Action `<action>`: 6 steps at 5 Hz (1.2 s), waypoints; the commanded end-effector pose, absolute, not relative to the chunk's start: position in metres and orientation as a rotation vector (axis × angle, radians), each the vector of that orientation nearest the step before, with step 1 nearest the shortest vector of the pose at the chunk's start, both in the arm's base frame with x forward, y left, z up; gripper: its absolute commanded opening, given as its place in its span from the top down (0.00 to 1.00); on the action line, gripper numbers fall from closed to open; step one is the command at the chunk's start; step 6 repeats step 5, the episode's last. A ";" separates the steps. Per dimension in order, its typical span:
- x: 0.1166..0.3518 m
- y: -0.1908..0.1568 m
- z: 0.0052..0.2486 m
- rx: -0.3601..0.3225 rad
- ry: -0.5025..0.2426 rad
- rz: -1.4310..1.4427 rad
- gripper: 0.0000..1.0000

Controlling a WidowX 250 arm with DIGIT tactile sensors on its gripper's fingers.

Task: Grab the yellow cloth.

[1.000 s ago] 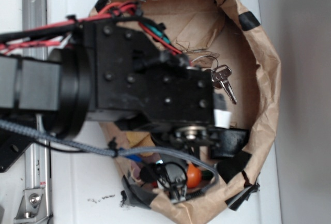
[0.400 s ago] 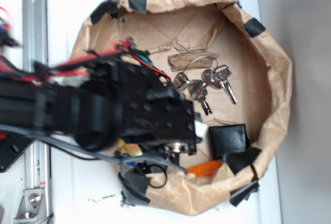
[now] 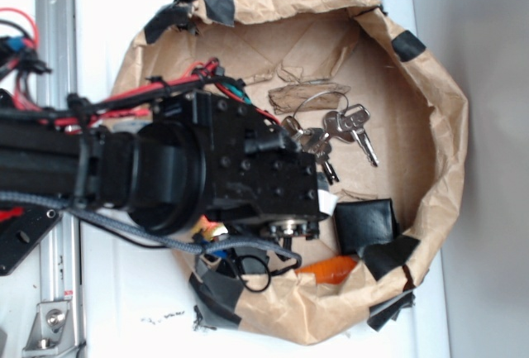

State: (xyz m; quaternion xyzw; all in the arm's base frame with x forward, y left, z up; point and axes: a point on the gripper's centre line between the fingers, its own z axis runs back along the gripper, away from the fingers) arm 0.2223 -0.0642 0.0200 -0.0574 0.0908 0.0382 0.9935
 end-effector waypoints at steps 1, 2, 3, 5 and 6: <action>0.275 -0.012 0.129 -0.244 -0.218 0.041 1.00; 0.275 0.004 0.183 -0.169 -0.271 -0.010 1.00; 0.261 -0.003 0.228 -0.050 -0.291 -0.027 1.00; 0.233 -0.023 0.230 -0.013 -0.274 -0.014 1.00; 0.233 -0.023 0.230 -0.013 -0.274 -0.014 1.00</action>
